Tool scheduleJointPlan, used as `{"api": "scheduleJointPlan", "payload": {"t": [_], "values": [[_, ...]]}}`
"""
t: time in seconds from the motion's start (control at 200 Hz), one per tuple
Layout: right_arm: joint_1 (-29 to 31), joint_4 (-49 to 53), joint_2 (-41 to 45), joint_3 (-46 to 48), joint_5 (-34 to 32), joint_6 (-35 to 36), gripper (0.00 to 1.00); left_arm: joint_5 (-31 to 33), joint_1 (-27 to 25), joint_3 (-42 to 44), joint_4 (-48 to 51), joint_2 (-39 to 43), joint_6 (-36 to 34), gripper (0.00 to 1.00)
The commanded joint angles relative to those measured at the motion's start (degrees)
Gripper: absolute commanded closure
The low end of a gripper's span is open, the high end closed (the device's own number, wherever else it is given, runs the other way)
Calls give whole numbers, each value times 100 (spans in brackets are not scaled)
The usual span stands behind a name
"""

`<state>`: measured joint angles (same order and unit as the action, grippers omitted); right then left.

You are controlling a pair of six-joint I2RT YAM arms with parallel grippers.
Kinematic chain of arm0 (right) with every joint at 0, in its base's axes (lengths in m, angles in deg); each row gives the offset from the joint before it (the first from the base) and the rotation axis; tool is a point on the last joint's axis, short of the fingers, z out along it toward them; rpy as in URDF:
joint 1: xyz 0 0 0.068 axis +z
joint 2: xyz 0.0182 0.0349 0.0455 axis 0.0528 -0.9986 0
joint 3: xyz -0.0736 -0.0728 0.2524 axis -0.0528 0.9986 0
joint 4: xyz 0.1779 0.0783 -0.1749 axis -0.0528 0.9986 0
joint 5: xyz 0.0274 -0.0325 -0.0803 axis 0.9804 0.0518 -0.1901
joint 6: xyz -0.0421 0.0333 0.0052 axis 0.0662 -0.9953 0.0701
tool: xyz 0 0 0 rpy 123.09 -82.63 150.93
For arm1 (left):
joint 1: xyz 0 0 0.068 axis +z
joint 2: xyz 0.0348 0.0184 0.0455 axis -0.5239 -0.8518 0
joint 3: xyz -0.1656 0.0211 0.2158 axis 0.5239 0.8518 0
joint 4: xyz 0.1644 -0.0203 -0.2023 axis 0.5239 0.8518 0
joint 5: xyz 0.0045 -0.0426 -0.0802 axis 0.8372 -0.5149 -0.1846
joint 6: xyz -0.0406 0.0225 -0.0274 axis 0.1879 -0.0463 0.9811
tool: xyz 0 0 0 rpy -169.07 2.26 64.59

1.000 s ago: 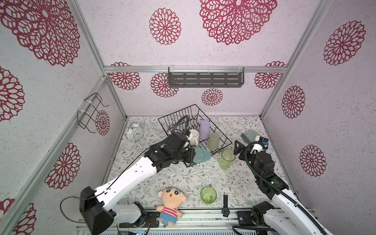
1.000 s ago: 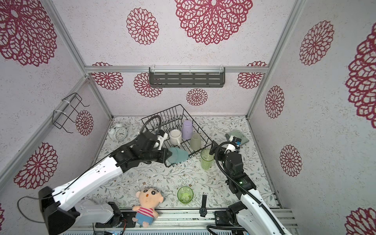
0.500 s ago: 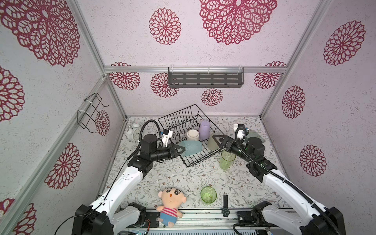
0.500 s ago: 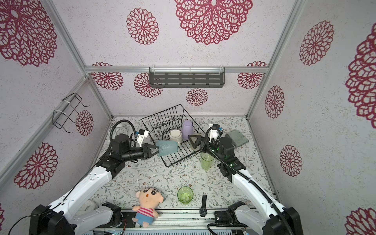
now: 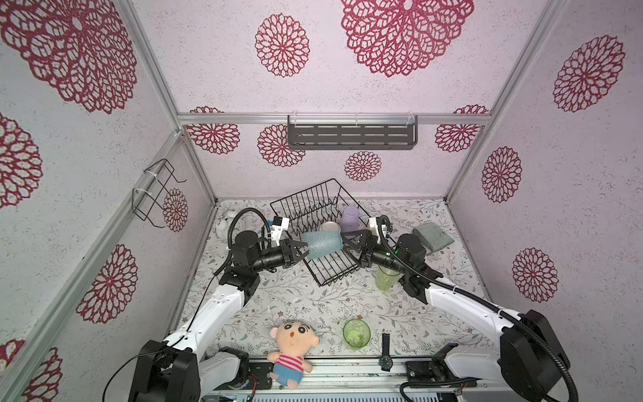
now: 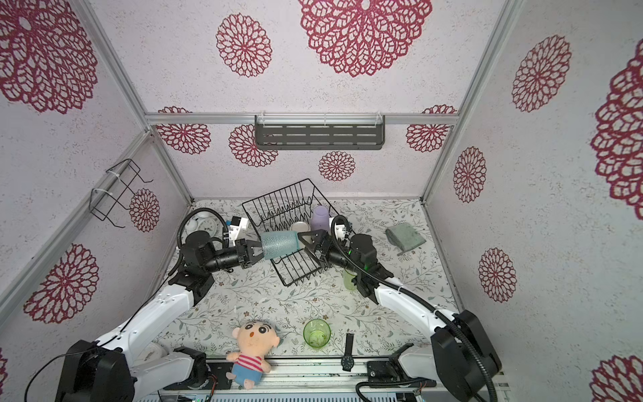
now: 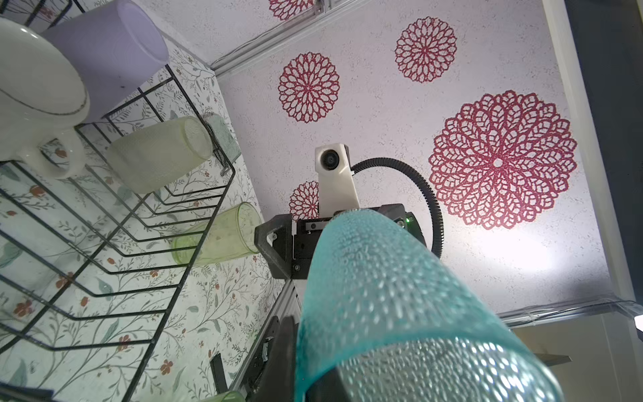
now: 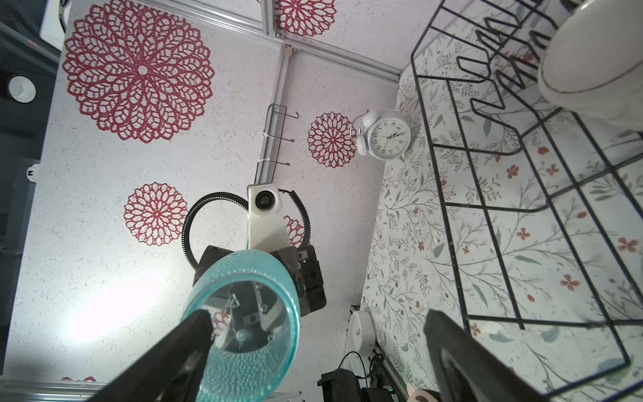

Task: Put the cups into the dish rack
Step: 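Carry the teal cup toward the right gripper while the right gripper reaches to it, then close the right gripper on the teal cup and open the left gripper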

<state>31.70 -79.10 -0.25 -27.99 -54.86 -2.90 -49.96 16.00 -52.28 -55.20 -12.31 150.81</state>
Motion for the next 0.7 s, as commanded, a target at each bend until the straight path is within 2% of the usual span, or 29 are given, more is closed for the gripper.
{"api": "scheduleJointPlan", "payload": {"t": [0.0,0.145,0.225,0.32,0.445,0.696], "values": [[381,-702,-153,-330,313,-124,2,-36,-31,105,-262,49,110,100],[525,-1416,-477,-401,335,-543,3,-10,10,205,-279,160,138,100],[515,-1522,-484,-274,30,-744,3,-40,71,250,-289,249,139,100],[501,-1503,-466,-177,-275,-726,3,-89,228,364,-236,433,68,100],[490,-1797,-601,-182,-287,-836,2,-71,420,519,35,651,-101,100],[501,-1909,-651,-87,-505,-858,1,-135,434,619,102,753,-144,100]]}}
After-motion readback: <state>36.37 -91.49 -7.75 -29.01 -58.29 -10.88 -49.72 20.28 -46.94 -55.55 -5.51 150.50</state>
